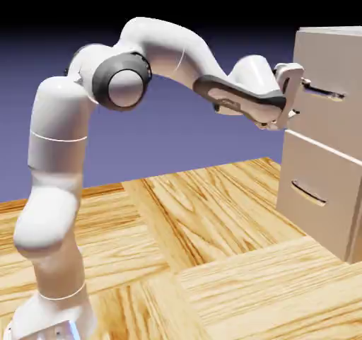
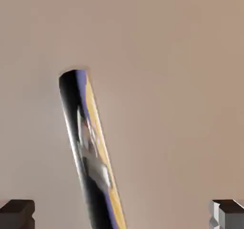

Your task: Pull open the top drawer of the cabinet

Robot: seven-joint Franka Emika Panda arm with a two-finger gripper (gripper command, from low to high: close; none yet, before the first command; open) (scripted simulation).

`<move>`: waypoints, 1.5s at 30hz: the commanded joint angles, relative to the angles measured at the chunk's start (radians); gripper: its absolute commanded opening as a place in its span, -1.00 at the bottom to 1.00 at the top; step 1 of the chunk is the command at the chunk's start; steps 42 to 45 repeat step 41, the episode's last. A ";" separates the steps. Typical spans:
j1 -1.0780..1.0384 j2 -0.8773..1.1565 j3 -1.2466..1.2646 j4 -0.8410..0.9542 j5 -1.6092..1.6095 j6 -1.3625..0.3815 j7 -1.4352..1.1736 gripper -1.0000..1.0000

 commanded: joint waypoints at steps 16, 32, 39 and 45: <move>0.015 0.056 -0.009 0.073 -0.014 0.010 -0.057 -1.00; -0.013 -0.480 -0.015 -0.499 -0.147 -0.035 0.311 -1.00; 0.025 -0.652 -0.046 -0.649 -0.167 -0.014 0.389 1.00; 0.042 -0.724 -0.057 -0.705 -0.171 0.002 0.412 1.00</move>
